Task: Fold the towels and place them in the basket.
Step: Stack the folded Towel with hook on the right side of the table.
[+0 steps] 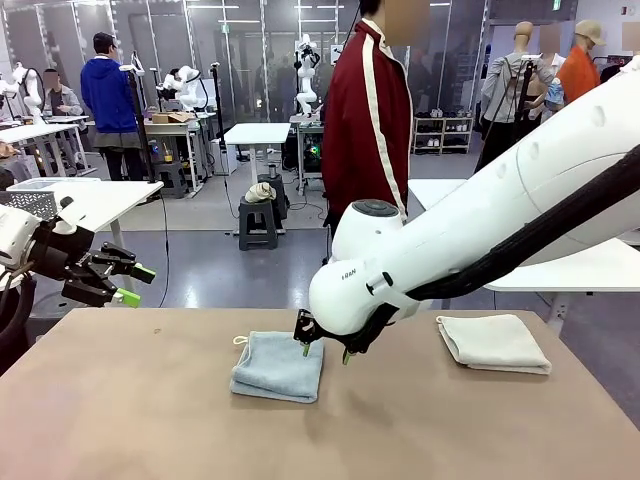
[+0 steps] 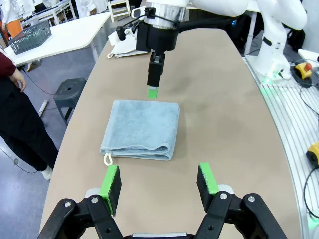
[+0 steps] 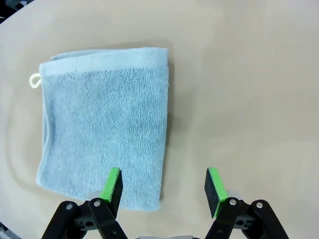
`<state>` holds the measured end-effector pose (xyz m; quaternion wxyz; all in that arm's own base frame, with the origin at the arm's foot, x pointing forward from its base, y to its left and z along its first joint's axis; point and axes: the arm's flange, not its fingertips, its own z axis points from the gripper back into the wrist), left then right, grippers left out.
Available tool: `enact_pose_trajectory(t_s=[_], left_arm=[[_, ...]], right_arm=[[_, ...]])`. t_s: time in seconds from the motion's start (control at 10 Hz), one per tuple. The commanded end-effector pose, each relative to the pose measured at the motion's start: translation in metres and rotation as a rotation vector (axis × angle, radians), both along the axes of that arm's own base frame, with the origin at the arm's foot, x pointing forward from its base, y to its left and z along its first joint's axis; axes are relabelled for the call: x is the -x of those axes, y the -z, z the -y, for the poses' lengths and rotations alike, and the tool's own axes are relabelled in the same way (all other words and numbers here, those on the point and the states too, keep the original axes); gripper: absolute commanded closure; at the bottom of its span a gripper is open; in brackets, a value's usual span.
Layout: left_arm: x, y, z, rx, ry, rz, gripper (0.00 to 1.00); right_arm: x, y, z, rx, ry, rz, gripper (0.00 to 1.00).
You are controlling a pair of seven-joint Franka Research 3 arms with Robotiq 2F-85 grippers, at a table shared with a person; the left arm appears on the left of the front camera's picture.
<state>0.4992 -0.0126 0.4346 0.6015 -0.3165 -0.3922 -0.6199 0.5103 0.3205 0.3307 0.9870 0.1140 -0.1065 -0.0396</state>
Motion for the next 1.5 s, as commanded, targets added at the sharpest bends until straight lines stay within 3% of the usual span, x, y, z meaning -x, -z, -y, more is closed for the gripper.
enact_pose_trajectory(t_s=[0.0,0.9,1.0,1.1,1.2,1.3,1.4], left_arm=[[0.001,-0.002,0.001,0.013,-0.002,-0.008,0.22],[0.001,-0.002,0.001,0.013,-0.002,-0.008,0.22],[0.001,-0.002,0.001,0.013,-0.002,-0.008,0.22],[0.001,-0.002,0.001,0.013,-0.002,-0.008,0.22],[0.001,-0.002,0.001,0.013,-0.002,-0.008,0.22],[0.001,-0.002,0.001,0.013,-0.002,-0.008,0.22],[0.001,-0.002,0.001,0.013,-0.002,-0.008,0.22]], right_arm=[[-0.012,0.007,-0.003,-0.012,-0.002,0.028,0.16],[-0.020,0.027,-0.015,-0.080,0.023,-0.031,0.16],[-0.021,0.030,-0.017,-0.081,0.019,-0.030,0.36],[-0.021,0.031,-0.018,-0.081,0.015,-0.027,0.36],[-0.021,0.032,-0.018,-0.082,0.013,-0.026,0.56],[-0.021,0.032,-0.018,-0.079,0.012,-0.021,0.41],[-0.021,0.033,-0.018,-0.078,0.008,-0.015,0.76]])
